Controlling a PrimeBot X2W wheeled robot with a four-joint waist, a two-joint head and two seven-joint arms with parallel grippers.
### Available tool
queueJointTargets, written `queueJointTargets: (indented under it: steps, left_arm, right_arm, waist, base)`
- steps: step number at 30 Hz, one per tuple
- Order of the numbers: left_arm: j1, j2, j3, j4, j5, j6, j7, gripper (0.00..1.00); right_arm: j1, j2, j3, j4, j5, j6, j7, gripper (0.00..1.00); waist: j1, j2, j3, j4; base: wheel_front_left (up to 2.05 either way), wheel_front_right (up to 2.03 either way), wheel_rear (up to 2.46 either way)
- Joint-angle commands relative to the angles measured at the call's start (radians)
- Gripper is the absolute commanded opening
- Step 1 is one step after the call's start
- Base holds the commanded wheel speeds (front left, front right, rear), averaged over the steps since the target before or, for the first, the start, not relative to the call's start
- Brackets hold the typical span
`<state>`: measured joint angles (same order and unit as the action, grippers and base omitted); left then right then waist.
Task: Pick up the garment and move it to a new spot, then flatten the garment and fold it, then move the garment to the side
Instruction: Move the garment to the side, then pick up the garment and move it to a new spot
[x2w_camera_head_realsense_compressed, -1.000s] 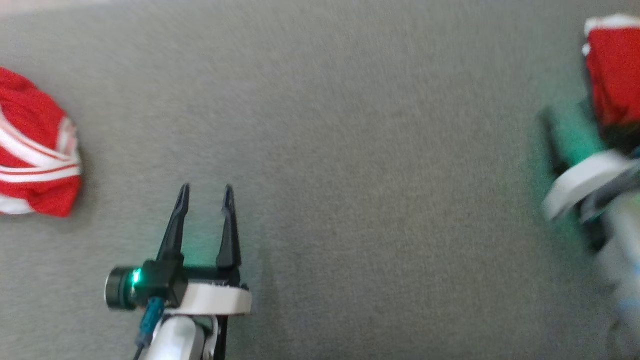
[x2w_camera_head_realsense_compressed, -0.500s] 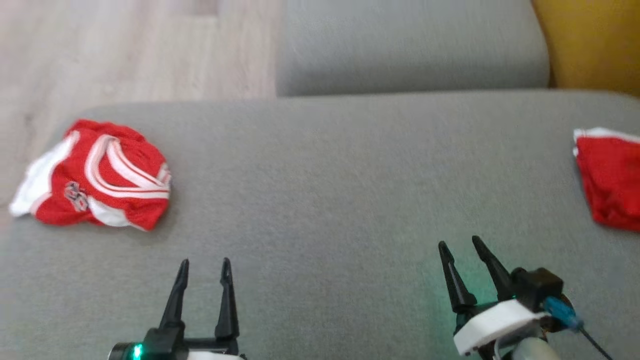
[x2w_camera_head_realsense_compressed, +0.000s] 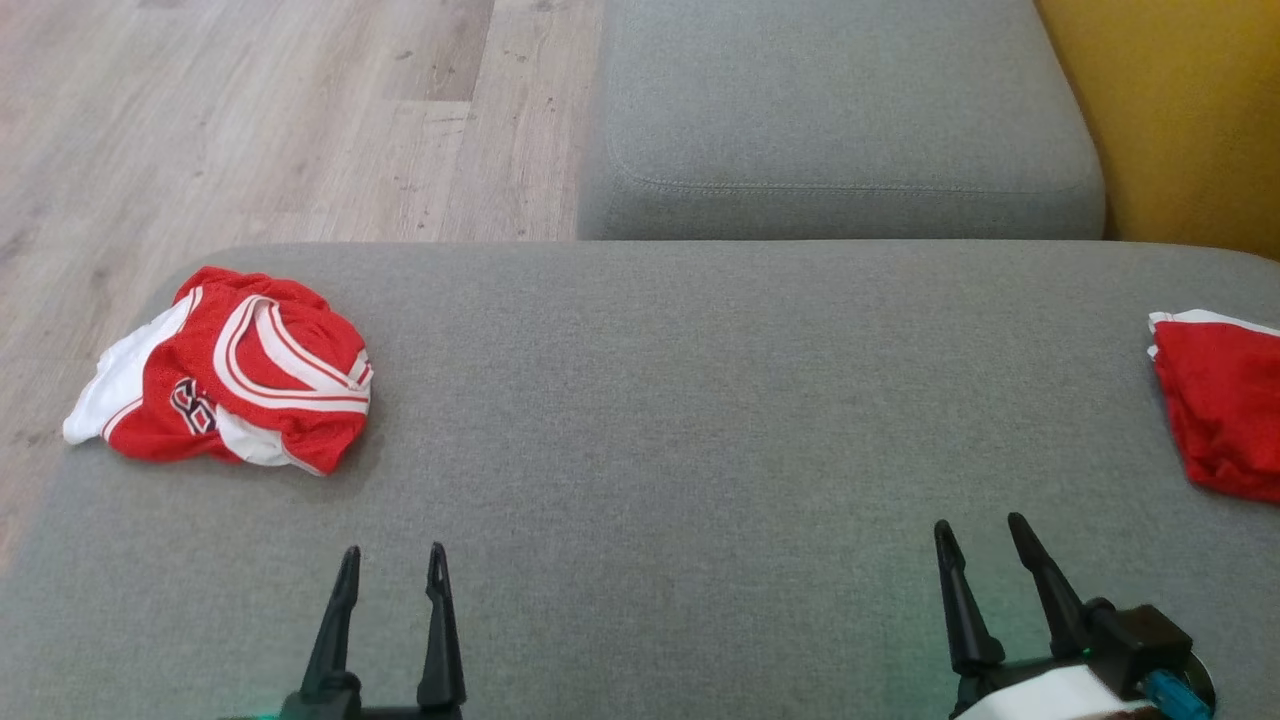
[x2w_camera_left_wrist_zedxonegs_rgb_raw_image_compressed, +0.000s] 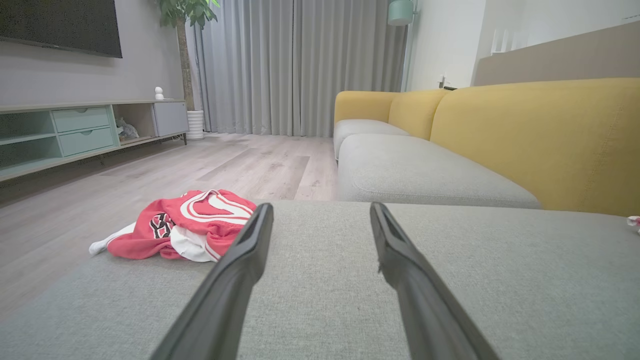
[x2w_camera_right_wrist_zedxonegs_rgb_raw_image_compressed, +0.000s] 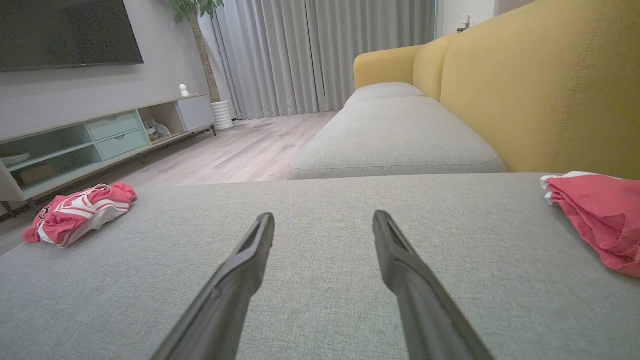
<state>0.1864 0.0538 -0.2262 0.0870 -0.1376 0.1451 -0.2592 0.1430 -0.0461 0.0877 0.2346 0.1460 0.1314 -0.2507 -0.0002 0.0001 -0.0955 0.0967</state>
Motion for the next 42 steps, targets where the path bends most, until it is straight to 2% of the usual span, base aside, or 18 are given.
queueJointTargets:
  steps: [1, 17, 24, 29, 37, 42]
  left_arm:
    - [-0.030, -0.004, 0.034, -0.022, 0.016, -0.005, -0.003, 1.00]
    - [-0.039, -0.004, 0.039, 0.010, 0.038, -0.006, -0.003, 1.00]
    - [-0.046, -0.004, 0.038, 0.011, 0.040, 0.000, -0.003, 1.00]
    - [-0.053, -0.004, 0.034, 0.012, 0.045, 0.008, -0.003, 1.00]
    - [-0.047, -0.004, 0.043, -0.001, 0.033, 0.029, -0.003, 1.00]
    - [-0.042, -0.004, 0.049, -0.021, 0.027, 0.046, -0.003, 1.00]
  right_arm:
    - [-0.023, -0.005, 0.018, -0.034, 0.009, -0.001, -0.011, 1.00]
    - [-0.027, -0.004, 0.016, -0.020, 0.035, -0.001, -0.011, 1.00]
    - [-0.023, -0.004, 0.003, -0.016, 0.042, -0.001, -0.011, 1.00]
    - [-0.024, -0.004, 0.002, -0.010, 0.064, -0.001, -0.011, 1.00]
    - [-0.031, -0.004, 0.022, -0.014, 0.053, -0.001, -0.011, 1.00]
    - [-0.041, -0.004, 0.026, -0.014, 0.039, -0.001, -0.011, 1.00]
  waist:
    - [0.0002, -0.0001, -0.001, -0.002]
    - [0.0002, -0.0001, 0.002, -0.018]
    - [0.0002, -0.0001, 0.008, 0.014]
    - [0.0002, -0.0001, 0.018, 0.095]
    - [0.0002, -0.0001, 0.038, 0.279]
    - [0.0002, -0.0001, 0.058, 0.360]
  base:
    - [0.00, 0.00, 0.00]
    - [0.00, 0.00, 0.00]
    - [0.00, 0.00, 0.00]
    - [0.00, 0.00, 0.00]
    - [0.00, 0.00, 0.00]
    - [0.00, 0.00, 0.00]
